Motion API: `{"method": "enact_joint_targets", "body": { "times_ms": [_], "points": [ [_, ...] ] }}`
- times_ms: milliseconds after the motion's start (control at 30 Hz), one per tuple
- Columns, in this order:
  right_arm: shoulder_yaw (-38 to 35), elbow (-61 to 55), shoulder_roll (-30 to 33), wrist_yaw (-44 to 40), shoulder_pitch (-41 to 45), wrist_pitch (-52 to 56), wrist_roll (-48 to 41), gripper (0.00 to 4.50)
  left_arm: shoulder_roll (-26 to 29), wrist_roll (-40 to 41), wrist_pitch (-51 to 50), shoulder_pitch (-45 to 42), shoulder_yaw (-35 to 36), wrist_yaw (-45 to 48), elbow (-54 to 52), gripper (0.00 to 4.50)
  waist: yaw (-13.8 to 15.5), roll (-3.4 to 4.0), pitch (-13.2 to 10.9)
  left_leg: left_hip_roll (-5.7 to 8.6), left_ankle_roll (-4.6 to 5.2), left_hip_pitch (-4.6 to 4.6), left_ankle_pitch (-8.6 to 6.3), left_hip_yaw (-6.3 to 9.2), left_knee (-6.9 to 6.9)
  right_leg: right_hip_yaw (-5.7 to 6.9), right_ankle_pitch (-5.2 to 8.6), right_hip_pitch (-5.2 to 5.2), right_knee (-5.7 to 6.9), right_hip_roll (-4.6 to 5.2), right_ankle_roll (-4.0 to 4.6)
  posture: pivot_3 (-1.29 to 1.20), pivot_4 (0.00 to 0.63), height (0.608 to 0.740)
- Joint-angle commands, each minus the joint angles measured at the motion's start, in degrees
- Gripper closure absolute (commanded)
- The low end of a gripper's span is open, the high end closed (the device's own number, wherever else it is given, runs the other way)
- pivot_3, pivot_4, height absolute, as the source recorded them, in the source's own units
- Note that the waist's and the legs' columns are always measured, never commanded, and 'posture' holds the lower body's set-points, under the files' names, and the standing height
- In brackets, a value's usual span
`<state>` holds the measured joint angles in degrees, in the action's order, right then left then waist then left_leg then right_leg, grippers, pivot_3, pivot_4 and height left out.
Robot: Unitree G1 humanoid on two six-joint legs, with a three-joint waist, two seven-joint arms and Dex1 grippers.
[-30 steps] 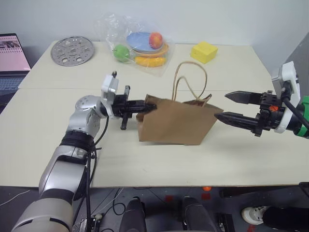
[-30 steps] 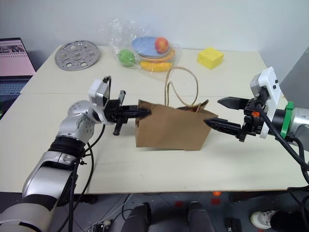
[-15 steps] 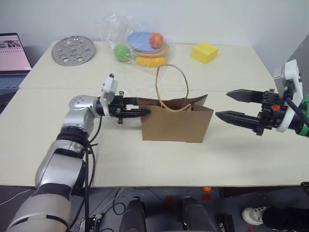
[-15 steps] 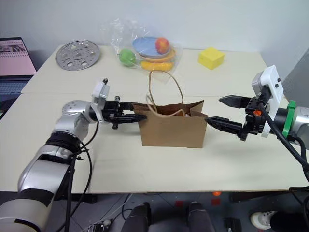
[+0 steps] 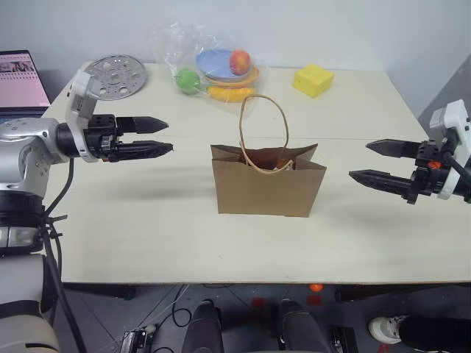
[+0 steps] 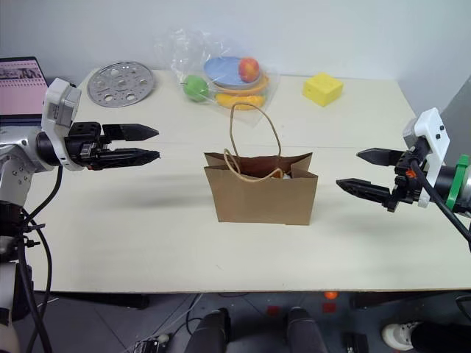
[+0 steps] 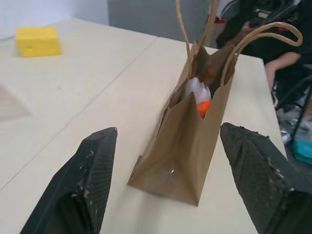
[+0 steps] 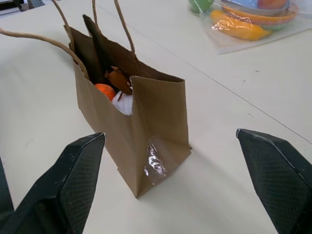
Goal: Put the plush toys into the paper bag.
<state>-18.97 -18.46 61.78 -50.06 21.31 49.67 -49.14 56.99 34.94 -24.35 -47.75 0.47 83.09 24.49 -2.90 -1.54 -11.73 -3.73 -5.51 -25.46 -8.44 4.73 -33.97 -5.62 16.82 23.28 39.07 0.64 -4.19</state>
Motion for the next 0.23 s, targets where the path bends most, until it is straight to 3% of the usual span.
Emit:
{"method": "enact_joint_targets", "body": {
  "times_ms": [33, 233],
  "points": [
    [-0.2, 0.9, -0.7, -1.7, 0.3, -2.4, 1.3, 0.0, 0.8, -0.9, 1.1, 1.7, 4.1, -1.6, -5.5, 0.9, 0.0, 0.0, 0.0, -0.01, 0.0, 0.02, 0.0, -0.02, 0.0, -0.01, 0.0, -0.02, 0.0, 0.0, 0.0, 0.0, 0.15, 0.74],
    [1.7, 0.8, -2.3, -1.9, 1.1, -2.9, 2.5, 0.0, 0.8, -4.3, 1.8, 2.5, 4.3, -2.4, -6.7, 0.9, -0.2, 0.0, 0.0, -0.01, 0.0, 0.06, 0.0, -0.04, 0.0, -0.03, -0.02, -0.02, 0.03, -0.01, 0.02, 0.0, 0.15, 0.74]
  ]
}}
